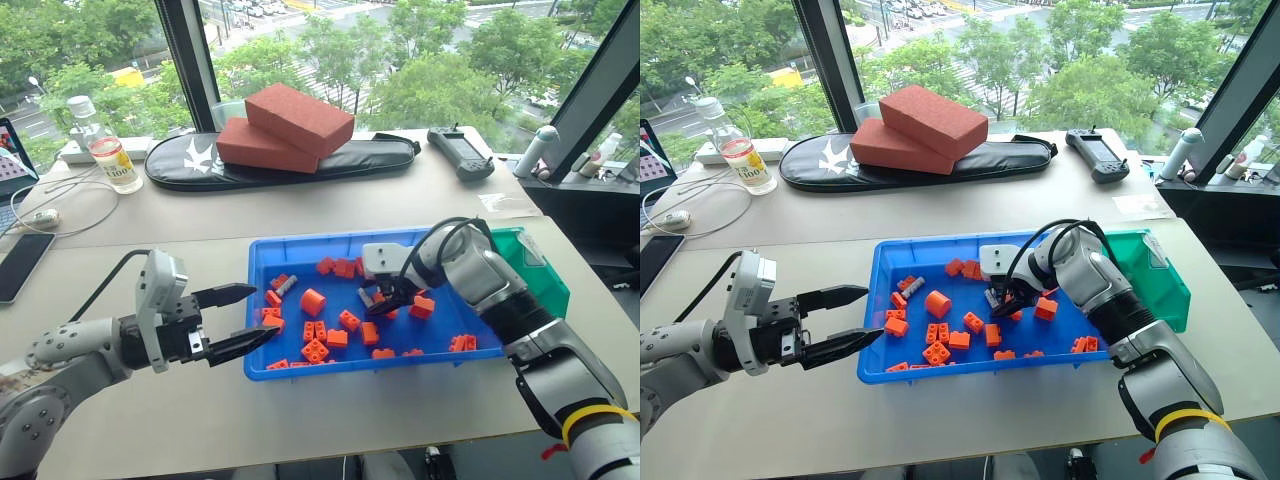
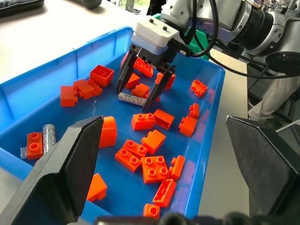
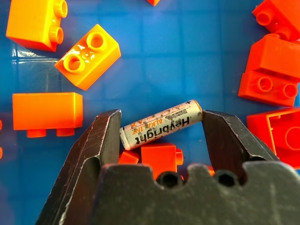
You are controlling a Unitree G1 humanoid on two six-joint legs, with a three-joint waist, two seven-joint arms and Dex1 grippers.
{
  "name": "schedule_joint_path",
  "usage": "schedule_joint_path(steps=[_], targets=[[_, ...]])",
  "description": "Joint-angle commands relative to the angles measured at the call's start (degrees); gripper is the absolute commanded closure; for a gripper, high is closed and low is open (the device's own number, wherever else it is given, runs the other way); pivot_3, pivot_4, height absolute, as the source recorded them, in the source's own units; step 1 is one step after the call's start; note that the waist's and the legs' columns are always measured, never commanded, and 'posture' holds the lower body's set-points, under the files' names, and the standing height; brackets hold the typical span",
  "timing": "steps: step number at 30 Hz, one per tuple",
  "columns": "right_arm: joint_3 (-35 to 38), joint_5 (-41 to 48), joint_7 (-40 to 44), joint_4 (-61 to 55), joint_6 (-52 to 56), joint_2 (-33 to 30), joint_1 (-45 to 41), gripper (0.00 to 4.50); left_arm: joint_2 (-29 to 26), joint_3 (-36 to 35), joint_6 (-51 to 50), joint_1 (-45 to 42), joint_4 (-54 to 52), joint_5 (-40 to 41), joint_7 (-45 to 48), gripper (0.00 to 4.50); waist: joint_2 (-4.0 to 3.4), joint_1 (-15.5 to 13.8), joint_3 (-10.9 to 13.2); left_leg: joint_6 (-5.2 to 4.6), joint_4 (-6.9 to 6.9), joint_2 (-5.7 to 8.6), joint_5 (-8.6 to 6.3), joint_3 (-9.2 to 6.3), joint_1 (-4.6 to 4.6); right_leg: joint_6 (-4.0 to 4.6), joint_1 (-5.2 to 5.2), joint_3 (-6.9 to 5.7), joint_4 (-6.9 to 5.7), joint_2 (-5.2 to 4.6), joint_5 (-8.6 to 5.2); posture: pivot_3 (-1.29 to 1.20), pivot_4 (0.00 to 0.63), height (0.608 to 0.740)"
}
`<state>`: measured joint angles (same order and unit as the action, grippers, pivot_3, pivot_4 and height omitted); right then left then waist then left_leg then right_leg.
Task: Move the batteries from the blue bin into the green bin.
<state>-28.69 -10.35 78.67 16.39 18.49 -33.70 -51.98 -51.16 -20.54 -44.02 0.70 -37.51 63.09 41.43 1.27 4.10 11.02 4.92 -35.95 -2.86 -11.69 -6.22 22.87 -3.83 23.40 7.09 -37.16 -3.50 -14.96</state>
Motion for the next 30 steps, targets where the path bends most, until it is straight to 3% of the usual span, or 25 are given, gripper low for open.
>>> schedule_joint_path(steps=[1,5,8,17,24,30], targets=[[4.7,3.3,-0.1,-5.8,4.3,-0.9,-0.6,2.00,0.0,-0.8,0.8,-0.7,-1.1,0.3,0.2,0.00,0.00,0.0,0.0,0.00,0.00,0.00,0.00,0.00,0.00,0.00,0.00,0.00,0.00,0.00,0.00,0.00,0.150,0.740],[16.1,10.3,-3.9,-10.8,14.5,-2.0,-4.0,2.00,-0.1,-1.0,0.9,-0.6,-1.0,0.2,0.5,0.00,-0.01,-0.1,0.0,0.00,-0.01,0.00,0.00,0.00,0.08,0.00,0.07,0.00,-0.02,0.00,0.00,0.00,0.150,0.740],[22.7,10.6,-9.8,-10.1,19.1,-5.8,-5.1,2.00,0.1,-0.9,0.9,-0.8,-1.0,0.1,0.3,0.00,-0.01,-0.3,0.0,0.01,-0.01,0.00,0.00,0.00,0.08,0.00,0.07,0.00,-0.02,0.00,0.00,0.00,0.150,0.740],[27.1,6.4,-20.7,-6.6,23.6,-19.1,7.0,2.00,0.4,0.3,1.1,-1.3,-0.2,-0.6,1.2,0.00,0.04,-1.2,0.0,0.00,0.00,0.01,0.00,0.01,0.12,0.00,0.06,0.02,0.09,-0.01,-0.01,0.00,0.150,0.740],[31.0,7.3,-28.6,-4.7,28.3,-20.0,8.9,2.00,0.5,1.3,1.0,-2.4,0.4,-0.9,2.0,0.00,-0.04,0.1,0.0,0.00,-0.05,0.01,0.00,0.06,0.02,-0.01,0.00,0.08,0.02,0.01,-0.01,0.00,0.150,0.740],[31.1,9.0,-29.9,-6.6,30.9,-20.0,11.0,2.00,0.4,1.5,1.0,-2.9,0.8,-1.6,2.6,0.00,-0.03,0.0,0.0,0.00,-0.03,0.01,0.00,0.05,0.04,-0.01,0.01,0.08,0.05,0.00,-0.01,0.00,0.150,0.740]])
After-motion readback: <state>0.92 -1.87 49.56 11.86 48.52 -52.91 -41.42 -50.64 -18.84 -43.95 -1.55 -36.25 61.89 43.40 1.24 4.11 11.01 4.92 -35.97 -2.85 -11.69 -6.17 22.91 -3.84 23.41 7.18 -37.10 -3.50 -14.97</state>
